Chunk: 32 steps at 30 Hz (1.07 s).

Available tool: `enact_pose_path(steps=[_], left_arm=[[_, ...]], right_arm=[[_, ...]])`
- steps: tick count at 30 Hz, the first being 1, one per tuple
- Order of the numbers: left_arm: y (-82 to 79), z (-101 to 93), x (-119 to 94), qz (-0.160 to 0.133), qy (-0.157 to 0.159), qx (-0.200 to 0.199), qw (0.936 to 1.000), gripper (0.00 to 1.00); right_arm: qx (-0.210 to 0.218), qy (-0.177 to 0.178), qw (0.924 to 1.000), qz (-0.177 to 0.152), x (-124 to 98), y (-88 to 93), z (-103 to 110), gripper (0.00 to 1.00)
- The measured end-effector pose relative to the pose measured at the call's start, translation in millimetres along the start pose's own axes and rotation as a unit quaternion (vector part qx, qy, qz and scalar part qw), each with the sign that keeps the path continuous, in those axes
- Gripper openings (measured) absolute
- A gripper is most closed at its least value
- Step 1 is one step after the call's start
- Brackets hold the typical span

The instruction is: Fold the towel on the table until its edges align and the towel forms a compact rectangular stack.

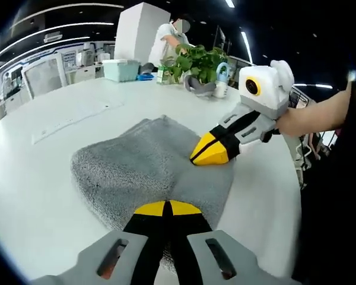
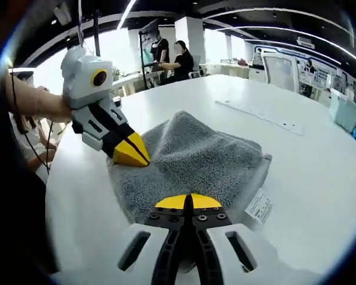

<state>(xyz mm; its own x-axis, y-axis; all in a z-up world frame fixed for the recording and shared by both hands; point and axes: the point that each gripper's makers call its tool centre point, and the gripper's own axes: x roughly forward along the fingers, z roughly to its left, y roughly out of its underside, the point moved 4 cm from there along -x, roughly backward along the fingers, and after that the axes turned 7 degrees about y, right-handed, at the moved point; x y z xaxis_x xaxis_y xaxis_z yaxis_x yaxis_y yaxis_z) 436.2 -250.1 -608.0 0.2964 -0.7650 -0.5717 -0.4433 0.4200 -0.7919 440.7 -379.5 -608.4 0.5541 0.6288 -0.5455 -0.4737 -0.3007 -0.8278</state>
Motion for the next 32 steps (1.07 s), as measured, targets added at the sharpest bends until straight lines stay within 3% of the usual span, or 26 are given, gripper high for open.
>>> enact_pose_path(steps=[1,3,5,6,8,10,13,17,19,21,23,24,28,32], left_arm=[[-1.4,-1.2,-3.0,-0.001,-0.002,-0.001,1.0000,0.02],[-10.3,-8.0,-17.5,-0.010,-0.011,0.000,0.9999,0.04],[-24.5,-14.0,-31.6,-0.060,-0.016,0.011,0.9980,0.04],[-32.6,-18.9,-43.7,-0.100,-0.018,-0.008,0.9948,0.05],[-40.7,-24.0,-64.3,-0.154,-0.029,-0.030,0.9872,0.11],[-40.9,-26.0,-79.8,-0.174,-0.048,-0.035,0.9829,0.15],[-37.3,-32.4,-102.2,-0.178,-0.074,-0.025,0.9809,0.16],[-41.7,-39.4,-125.5,-0.212,-0.101,-0.017,0.9719,0.25],[-44.8,-44.6,-138.6,-0.249,-0.100,-0.048,0.9620,0.31],[-46.1,-49.3,-149.0,-0.276,-0.098,-0.067,0.9539,0.35],[-47.0,-50.5,-162.4,-0.303,-0.115,-0.078,0.9429,0.40],[-46.2,-53.2,-168.1,-0.306,-0.118,-0.078,0.9414,0.44],[-42.6,-58.9,-178.1,-0.306,-0.138,-0.064,0.9398,0.60],[-34.1,-63.8,-184.2,-0.301,-0.158,-0.059,0.9386,0.83]], right_arm=[[0.005,0.005,1.0000,-0.004,-4.9,-2.3,-1.7,0.00],[-0.037,0.021,0.9976,-0.055,-24.3,-20.1,-3.0,0.00],[-0.030,0.024,0.9954,-0.087,-48.7,-32.2,-1.1,0.00],[-0.024,0.035,0.9934,-0.107,-63.5,-38.9,-2.7,0.00],[-0.010,0.059,0.9896,-0.131,-85.3,-45.2,-7.0,0.00],[0.011,0.084,0.9856,-0.146,-101.7,-47.7,-11.6,0.00],[0.053,0.108,0.9770,-0.176,-127.2,-50.5,-14.0,0.04],[0.055,0.125,0.9713,-0.195,-144.4,-53.0,-9.6,0.27],[0.055,0.127,0.9683,-0.208,-149.2,-56.1,-5.4,0.42],[0.081,0.110,0.9640,-0.228,-151.6,-59.2,0.7,0.53],[0.112,0.091,0.9608,-0.237,-153.0,-59.6,6.6,0.60],[0.128,0.090,0.9574,-0.242,-154.2,-59.7,8.9,0.67],[0.119,0.103,0.9558,-0.248,-158.3,-58.7,17.4,0.91],[0.065,0.115,0.9623,-0.238,-162.1,-58.7,23.1,0.99]])
